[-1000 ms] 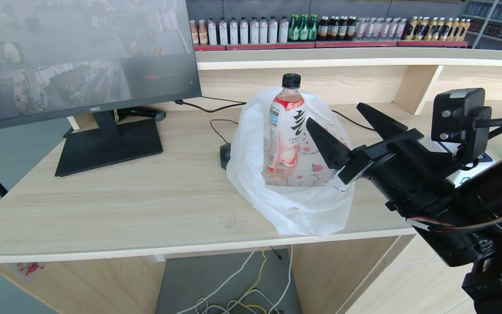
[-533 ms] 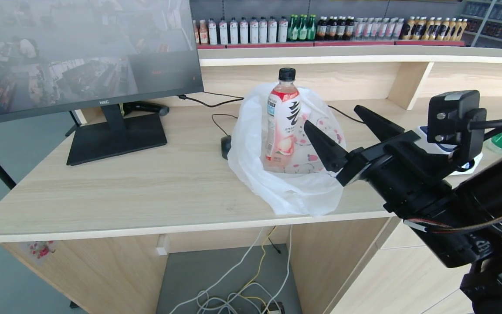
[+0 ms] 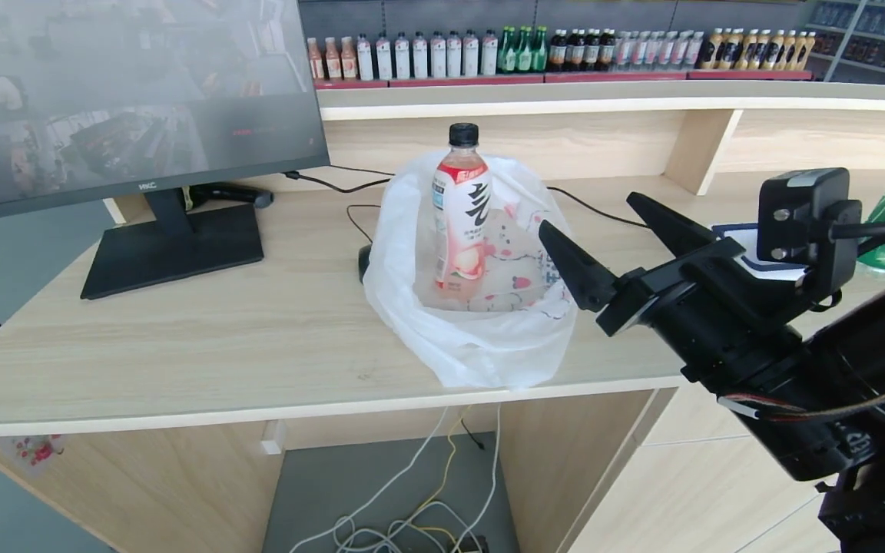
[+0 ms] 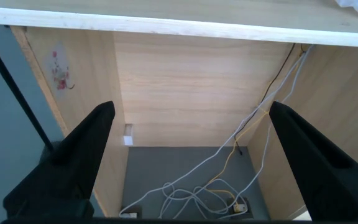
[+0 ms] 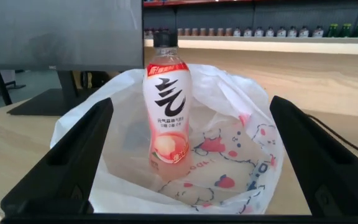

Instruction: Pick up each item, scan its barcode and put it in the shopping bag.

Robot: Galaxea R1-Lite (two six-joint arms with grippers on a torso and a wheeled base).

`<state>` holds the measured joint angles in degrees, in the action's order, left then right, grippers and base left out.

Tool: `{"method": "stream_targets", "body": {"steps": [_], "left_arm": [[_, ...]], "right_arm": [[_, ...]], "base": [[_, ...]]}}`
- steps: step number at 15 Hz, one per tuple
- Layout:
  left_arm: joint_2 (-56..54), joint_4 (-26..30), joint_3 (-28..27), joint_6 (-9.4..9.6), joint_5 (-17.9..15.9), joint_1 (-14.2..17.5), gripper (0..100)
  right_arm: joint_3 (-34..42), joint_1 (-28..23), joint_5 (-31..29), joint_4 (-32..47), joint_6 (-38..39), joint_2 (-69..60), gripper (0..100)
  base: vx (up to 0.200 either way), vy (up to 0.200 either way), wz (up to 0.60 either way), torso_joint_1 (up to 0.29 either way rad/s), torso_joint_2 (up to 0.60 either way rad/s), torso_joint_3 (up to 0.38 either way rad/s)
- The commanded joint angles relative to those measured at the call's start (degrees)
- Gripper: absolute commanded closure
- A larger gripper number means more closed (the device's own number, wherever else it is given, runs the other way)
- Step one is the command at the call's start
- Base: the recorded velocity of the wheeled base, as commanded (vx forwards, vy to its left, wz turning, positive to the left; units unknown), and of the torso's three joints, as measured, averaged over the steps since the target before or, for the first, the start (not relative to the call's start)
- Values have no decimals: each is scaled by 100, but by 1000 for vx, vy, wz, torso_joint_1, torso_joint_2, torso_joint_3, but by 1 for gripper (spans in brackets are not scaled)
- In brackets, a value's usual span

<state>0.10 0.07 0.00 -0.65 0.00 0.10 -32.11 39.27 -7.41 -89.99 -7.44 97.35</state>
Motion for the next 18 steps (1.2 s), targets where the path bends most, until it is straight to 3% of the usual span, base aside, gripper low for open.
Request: {"method": "stream_targets", "body": {"steps": [1,18], "left_arm": [[-1,1,0,-6,0,-1,0],[-1,1,0,-23,0,-1,0]], "right_arm": [[12,2,3,-1,-3,-6,0],[-32,-7,3,-1,-135,-67,0]], "base": [[0,-200,0,2,2,2],[0,-200,0,3,2,2]]}}
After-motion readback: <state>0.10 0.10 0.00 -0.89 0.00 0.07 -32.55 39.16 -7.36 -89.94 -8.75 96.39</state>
